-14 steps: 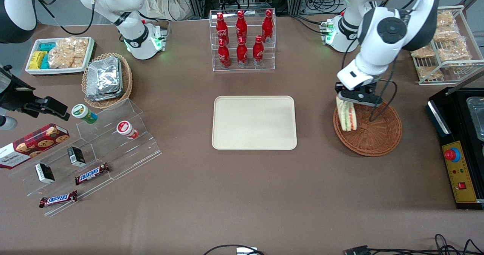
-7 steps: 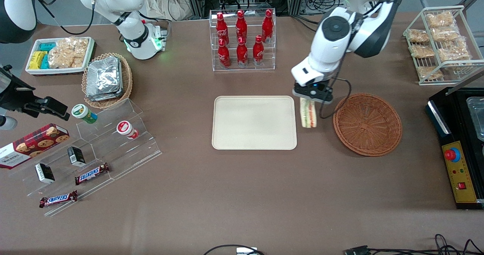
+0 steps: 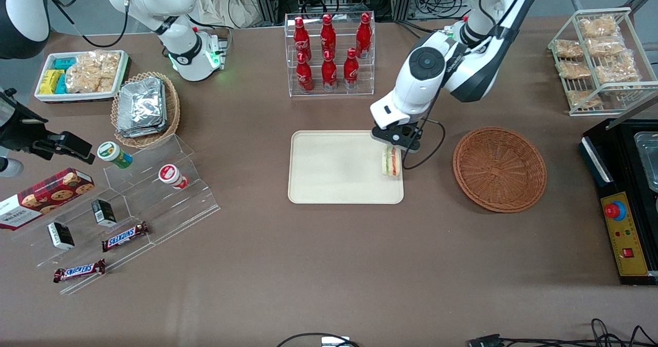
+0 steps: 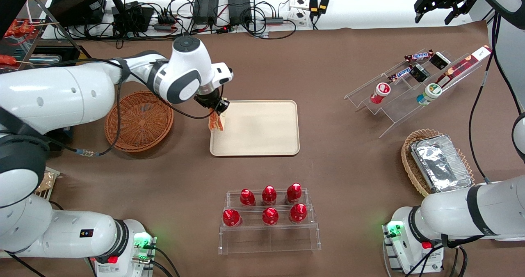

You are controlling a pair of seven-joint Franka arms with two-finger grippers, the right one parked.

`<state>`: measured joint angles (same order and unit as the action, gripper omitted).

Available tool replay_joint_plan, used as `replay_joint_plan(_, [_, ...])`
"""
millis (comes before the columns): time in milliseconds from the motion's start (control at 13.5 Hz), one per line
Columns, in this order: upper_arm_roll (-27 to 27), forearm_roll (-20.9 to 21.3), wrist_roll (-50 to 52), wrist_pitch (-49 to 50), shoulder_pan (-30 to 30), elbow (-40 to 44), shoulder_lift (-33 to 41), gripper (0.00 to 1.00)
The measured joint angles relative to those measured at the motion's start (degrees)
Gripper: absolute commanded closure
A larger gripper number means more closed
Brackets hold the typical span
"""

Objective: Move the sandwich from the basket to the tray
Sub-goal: 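Carry the sandwich over the cream tray with the left gripper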

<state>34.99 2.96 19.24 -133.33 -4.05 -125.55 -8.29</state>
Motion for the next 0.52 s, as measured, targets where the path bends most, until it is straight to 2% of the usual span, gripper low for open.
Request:
replay_joint_plan(222, [0.03,5.16,4.63,-2.3,-1.23,0.03,-4.48,0.82])
replay_joint_plan(519, [0.01,9.75,8.47,-5.83,-1.56,0.14,-9.89,0.82])
